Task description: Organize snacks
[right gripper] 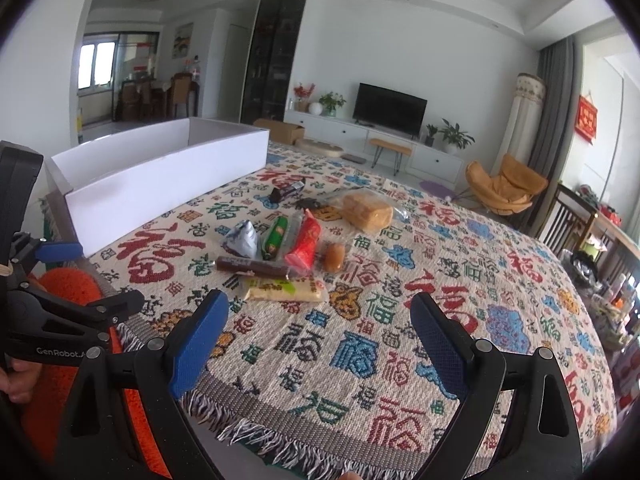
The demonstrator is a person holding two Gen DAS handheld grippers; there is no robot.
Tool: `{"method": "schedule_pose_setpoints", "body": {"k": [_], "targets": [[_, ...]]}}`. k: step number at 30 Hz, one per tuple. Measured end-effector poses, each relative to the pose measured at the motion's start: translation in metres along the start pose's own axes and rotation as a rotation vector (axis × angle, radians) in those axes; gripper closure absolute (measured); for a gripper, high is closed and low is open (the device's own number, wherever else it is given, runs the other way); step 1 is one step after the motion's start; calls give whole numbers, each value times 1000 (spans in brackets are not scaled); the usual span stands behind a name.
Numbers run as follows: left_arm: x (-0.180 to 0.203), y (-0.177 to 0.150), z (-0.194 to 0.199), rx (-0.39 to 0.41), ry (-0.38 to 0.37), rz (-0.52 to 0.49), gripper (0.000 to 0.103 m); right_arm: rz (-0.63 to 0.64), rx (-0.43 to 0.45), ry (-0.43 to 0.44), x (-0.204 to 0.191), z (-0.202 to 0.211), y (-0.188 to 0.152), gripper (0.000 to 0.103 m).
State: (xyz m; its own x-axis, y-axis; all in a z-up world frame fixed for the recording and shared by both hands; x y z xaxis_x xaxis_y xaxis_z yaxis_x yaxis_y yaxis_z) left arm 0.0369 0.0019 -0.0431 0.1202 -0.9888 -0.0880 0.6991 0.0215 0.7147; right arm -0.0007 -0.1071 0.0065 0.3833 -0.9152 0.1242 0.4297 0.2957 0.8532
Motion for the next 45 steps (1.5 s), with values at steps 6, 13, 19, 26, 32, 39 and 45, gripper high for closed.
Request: {"method": "schedule_pose_setpoints", "body": {"k": [6,13,19,26,32,39,45], "targets": [[-1,-1,0,-4,-2,1,0,-8,-3,-2,2,-1,-2,9],[0,-2,-1,-7,-2,-3,0,-5,-5,0,1,-1,-2,9],[2,-4,-3,-24,-14,-15,0,-3,-4,1,0,0,-2,9],[-1,-5,-8,-48,-18,6,0,-9,24,12,1,8,-1,9],[-4,-7,-9,-59,-2,24,0,-31,44,23,5,17,-1,9],[1,-8,-10,-83,97,-13,0,-34,91,47,3,30,5,9],[6,-9,-6,-56,144,-67,0,-81,103,41,15,31,3,9]]}}
Point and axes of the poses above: each gripper's, at about its wrist camera, not at the fingertips, and z roughly against the way its jaws point, x to its right, y to its top, the point moved 5 cm from there along -z, roughly the way its jaws point, and after that the axes turned 7 degrees about y, right-handed, at the moved point
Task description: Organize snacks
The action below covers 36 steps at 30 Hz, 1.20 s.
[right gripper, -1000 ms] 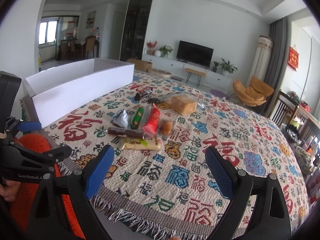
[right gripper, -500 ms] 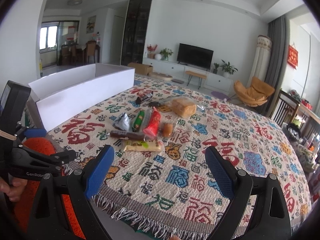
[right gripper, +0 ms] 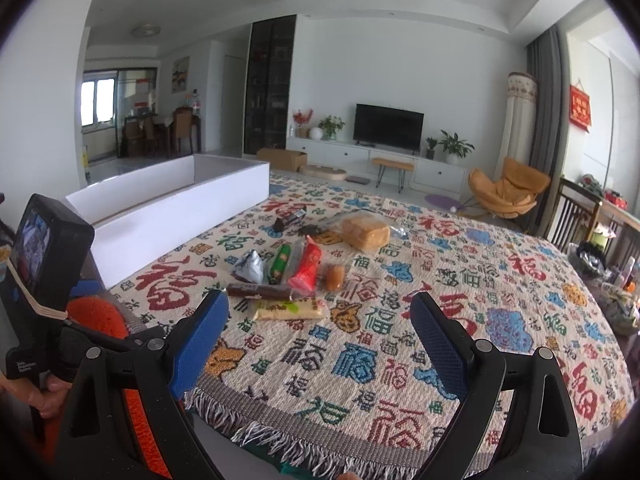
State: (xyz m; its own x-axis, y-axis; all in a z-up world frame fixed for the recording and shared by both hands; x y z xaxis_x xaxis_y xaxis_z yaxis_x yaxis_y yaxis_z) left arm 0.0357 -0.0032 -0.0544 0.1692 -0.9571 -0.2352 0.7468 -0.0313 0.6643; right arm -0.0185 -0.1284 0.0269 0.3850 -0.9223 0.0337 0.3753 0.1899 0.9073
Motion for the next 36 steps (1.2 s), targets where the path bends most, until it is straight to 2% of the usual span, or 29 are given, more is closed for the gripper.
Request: {"method": "schedule_pose_setpoints", "body": {"k": [6,9,12,19,29,31,33,36], "targets": [[-6,1,-1,1,-61,38,0,-56,-39,-31,16,-8,-8,9],[-9,1,0,29,-125,64,0,-57,-75,-36,17,-18,-13,9],[-12,4,-3,10,-191,103,0,-23,-119,-33,11,-30,-19,9],[-6,4,-3,27,-209,78,0,21,-178,-35,1,-49,-27,9],[-8,3,-9,-9,-248,103,0,43,-220,-14,-6,-58,-34,9],[-8,3,-9,-10,-242,101,0,42,-230,5,-8,-60,-35,9],[-8,3,-9,-11,-243,101,0,18,-246,64,-5,-66,-31,9],[-11,2,-12,-22,-264,117,0,-123,-230,186,25,-78,-14,9]]}}
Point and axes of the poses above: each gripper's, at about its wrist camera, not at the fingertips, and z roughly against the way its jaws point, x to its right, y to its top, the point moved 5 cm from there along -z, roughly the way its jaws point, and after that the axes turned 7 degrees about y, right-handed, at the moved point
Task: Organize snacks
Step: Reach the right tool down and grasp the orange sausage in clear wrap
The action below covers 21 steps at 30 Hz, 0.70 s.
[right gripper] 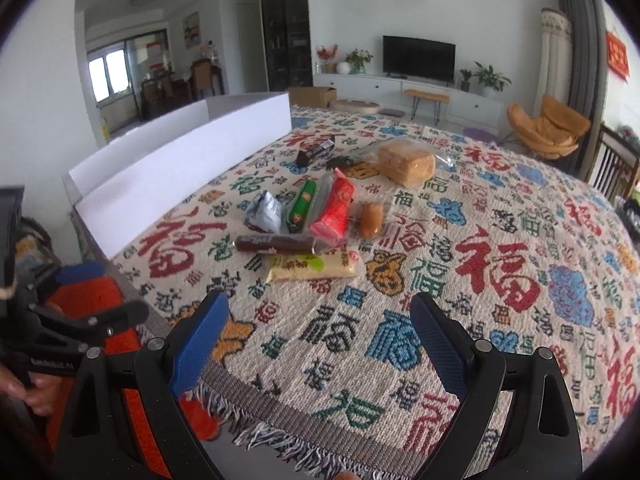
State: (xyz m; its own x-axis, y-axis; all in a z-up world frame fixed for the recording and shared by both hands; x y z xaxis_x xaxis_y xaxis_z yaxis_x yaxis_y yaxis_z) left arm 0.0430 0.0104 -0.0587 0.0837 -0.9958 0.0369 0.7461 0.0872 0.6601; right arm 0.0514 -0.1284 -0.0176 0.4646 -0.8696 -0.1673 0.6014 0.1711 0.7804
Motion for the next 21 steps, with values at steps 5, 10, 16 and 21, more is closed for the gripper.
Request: {"method": "schedule_pose_setpoints", "body": {"k": [5,10,16,21], "targets": [[-3,0,-1,-9,-13,22,0,-184,-89,-74,98,-44,58,9],[-5,-1,0,-4,-3,30,0,-297,-435,15,140,-134,74,13],[-8,-2,-1,-11,-13,42,0,-241,-564,60,105,-180,80,51],[-7,-2,-2,-20,-20,44,0,-115,-632,1,82,-202,74,47]]}}
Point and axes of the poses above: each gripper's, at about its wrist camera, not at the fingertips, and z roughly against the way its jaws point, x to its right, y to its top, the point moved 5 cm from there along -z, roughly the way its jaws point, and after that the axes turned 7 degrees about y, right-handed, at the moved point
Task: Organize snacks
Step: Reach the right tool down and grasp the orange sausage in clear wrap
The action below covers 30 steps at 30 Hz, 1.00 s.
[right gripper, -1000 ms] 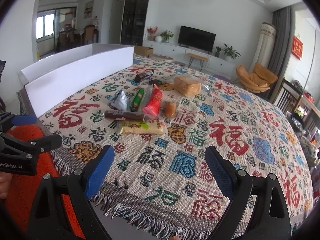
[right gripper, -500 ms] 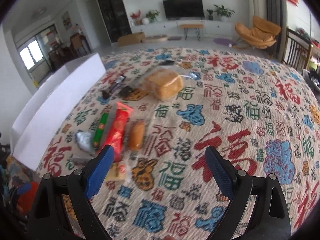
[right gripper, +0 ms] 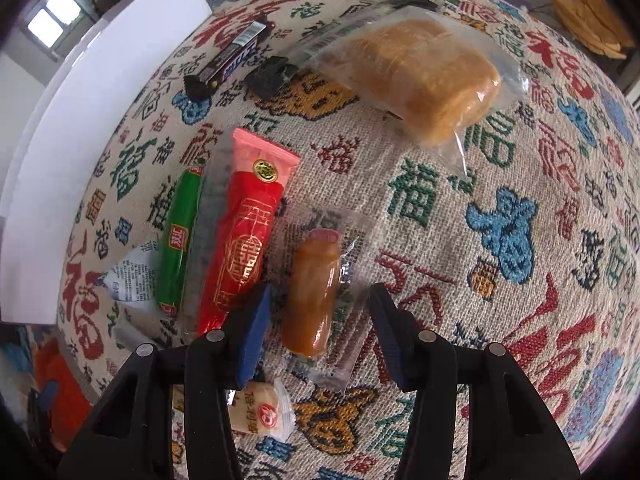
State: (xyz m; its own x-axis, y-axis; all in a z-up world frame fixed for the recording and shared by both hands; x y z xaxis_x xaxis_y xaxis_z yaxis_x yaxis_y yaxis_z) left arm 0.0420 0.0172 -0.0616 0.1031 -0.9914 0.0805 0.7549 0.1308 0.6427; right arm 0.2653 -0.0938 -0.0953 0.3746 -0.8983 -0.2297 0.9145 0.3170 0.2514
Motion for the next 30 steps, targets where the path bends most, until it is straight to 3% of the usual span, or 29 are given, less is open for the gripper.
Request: {"method": "schedule_pose_setpoints", "body": {"k": [4,6,10,17,24,27,29,30], "targets": [[1,-1,-3,-14,1,-3,0,63,-14,-58,-10,-8,0,43],[0,-2,-6,-33,-13,7,0,101,-26,-70,-13,-9,-1,47],[-3,-3,-7,-45,-32,32,0,88,4,-30,-13,6,-8,64],[-1,-4,-8,-54,-25,25,0,27,64,58,4,47,-38,64],[3,0,-7,-80,13,0,0,-136,128,134,50,78,-71,64],[9,9,-8,-95,-3,-28,0,-192,160,89,74,74,-92,59],[14,20,-12,-92,-14,-51,0,-172,215,47,83,71,-103,38],[18,26,-15,-90,-12,-75,0,-149,243,17,86,70,-108,36]]}}
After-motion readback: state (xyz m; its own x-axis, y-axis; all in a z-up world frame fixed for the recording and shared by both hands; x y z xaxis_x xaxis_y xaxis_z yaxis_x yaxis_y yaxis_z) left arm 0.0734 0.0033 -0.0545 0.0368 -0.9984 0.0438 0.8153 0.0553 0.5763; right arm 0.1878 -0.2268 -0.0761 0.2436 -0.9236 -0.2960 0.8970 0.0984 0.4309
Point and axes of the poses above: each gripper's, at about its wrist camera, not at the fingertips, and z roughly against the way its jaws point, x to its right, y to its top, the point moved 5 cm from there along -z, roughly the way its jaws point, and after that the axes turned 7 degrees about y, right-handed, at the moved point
